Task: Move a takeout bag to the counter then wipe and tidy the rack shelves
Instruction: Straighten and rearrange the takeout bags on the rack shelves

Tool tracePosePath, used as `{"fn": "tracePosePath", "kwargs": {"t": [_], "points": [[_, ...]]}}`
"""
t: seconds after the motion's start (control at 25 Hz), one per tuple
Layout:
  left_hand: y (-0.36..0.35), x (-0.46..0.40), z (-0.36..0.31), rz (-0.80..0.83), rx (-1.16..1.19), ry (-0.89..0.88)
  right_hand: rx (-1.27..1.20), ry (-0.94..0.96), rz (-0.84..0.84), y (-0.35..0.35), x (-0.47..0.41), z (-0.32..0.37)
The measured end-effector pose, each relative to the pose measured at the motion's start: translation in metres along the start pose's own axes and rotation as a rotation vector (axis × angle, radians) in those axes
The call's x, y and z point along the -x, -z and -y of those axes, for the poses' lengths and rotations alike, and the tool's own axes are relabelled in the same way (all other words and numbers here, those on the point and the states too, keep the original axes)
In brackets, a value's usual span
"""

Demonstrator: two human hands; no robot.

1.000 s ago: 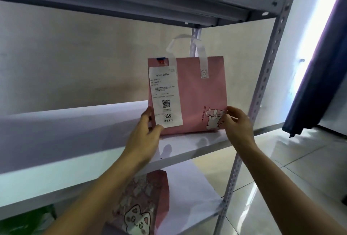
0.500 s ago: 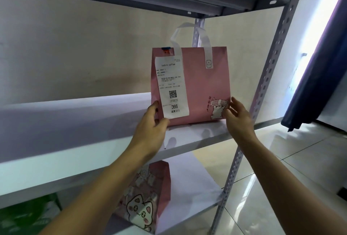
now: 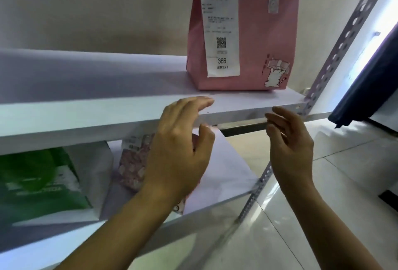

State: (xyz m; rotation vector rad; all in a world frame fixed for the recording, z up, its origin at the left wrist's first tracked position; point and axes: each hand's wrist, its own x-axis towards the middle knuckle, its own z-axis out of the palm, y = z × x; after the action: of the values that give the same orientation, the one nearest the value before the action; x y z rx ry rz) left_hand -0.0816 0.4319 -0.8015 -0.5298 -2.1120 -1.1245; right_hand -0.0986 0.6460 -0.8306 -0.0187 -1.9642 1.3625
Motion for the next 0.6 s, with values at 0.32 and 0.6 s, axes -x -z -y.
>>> {"fn": "tracePosePath", "kwargs": {"t": [0.32,0.6], "points": [[-0.013,0.106,0.076,0.163,-0.035,0.310,0.195,-0.281,0.430,-0.075,0.093,-0.066],[0.008,0.158,0.123,0.305,-0.192,0.471,0.264,-0.438,0.541,-0.126,0.113,-0.096]]}}
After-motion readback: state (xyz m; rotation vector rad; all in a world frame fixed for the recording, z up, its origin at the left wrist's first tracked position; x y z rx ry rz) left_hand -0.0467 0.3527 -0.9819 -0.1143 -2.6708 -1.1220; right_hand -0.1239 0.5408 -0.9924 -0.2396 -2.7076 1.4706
